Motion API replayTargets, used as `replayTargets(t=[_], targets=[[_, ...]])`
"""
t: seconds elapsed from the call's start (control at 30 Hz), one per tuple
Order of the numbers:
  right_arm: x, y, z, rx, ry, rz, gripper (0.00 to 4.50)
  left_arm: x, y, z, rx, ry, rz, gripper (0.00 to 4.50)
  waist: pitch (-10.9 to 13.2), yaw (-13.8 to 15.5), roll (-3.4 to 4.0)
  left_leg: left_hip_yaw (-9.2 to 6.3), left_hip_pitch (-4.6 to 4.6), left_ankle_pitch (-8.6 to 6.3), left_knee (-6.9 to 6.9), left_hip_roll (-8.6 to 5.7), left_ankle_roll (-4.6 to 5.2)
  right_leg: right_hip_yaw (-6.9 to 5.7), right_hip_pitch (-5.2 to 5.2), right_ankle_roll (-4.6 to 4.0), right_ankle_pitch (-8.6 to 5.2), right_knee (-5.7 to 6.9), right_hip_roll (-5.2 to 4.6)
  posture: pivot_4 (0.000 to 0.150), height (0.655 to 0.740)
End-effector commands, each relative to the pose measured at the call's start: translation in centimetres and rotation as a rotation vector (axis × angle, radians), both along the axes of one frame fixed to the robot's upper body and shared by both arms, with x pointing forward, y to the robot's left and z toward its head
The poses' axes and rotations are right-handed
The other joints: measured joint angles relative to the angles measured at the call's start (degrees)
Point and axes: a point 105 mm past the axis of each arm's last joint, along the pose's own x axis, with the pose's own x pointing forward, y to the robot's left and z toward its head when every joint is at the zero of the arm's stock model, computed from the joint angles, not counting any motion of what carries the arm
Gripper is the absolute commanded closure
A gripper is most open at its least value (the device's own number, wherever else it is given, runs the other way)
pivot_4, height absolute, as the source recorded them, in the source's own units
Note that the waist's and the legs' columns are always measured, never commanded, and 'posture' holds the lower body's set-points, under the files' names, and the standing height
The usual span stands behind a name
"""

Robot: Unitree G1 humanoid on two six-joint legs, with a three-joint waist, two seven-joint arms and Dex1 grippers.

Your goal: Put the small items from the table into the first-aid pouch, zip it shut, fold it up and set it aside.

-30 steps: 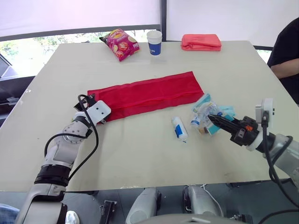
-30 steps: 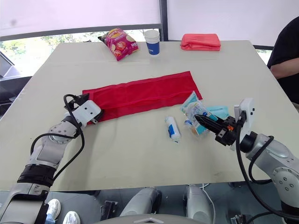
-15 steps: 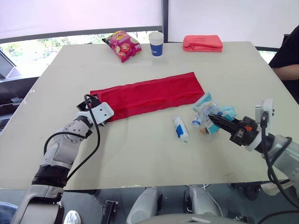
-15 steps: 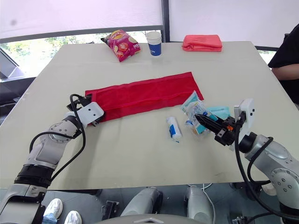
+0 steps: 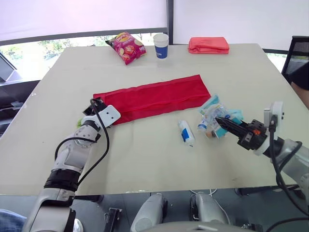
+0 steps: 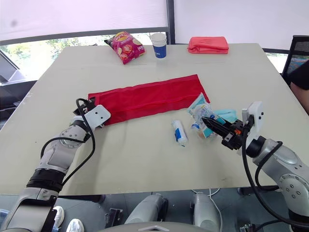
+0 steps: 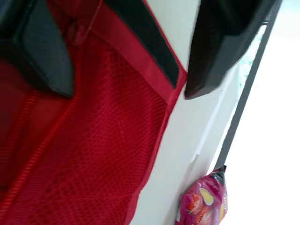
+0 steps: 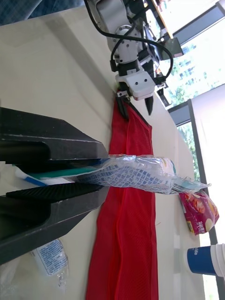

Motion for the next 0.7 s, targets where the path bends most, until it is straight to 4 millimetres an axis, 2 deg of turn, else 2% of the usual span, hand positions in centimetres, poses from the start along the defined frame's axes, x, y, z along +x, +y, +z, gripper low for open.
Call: replayTargets(t=[0.03, 0.07, 0.17, 0.47, 0.7], targets=[[-0.4, 0.5, 1.2, 0.006, -0.063, 0.019, 4.44, -0.3, 0.4, 0.0, -0.026, 0.000, 0.002, 2.91, 0.01, -0.07, -0.01, 0.01, 0.00, 0.00, -0.01, 0.00, 0.00, 0.01, -0.01, -0.01, 0.00, 0.00, 0.00, 0.150, 0.7395], [-0.4, 0.6, 1.2, 0.006, -0.064, 0.020, 4.44, -0.4, 0.4, 0.0, -0.036, 0.001, 0.002, 3.42, 0.01, -0.05, -0.02, 0.00, 0.00, 0.00, -0.01, 0.00, 0.00, 0.00, -0.01, -0.01, 0.00, 0.00, 0.01, 0.150, 0.7395], [-0.3, 0.6, 1.2, 0.005, -0.067, 0.020, 4.44, -0.6, 0.3, -0.1, -0.059, 0.006, -0.017, 4.47, 0.00, -0.02, 0.00, 0.01, 0.01, 0.00, -0.01, 0.01, 0.00, 0.01, -0.01, 0.00, 0.00, 0.00, 0.00, 0.150, 0.7395], [-0.3, 0.8, 1.1, 0.008, -0.070, 0.022, 4.44, -1.5, -0.1, 0.2, -0.083, 0.039, -0.068, 4.47, 0.00, -0.04, -0.01, 0.07, 0.00, -0.02, -0.03, -0.01, 0.03, 0.06, -0.01, -0.01, 0.00, -0.07, -0.02, 0.150, 0.7395], [-0.2, 0.9, 0.6, -0.014, -0.044, 0.030, 4.44, -2.6, -4.4, 0.1, -0.225, 0.172, -0.242, 4.47, 0.01, 0.08, -0.03, 0.06, -0.06, -0.03, -0.03, -0.01, 0.04, 0.03, 0.00, -0.03, 0.01, -0.11, -0.03, 0.150, 0.7395]])
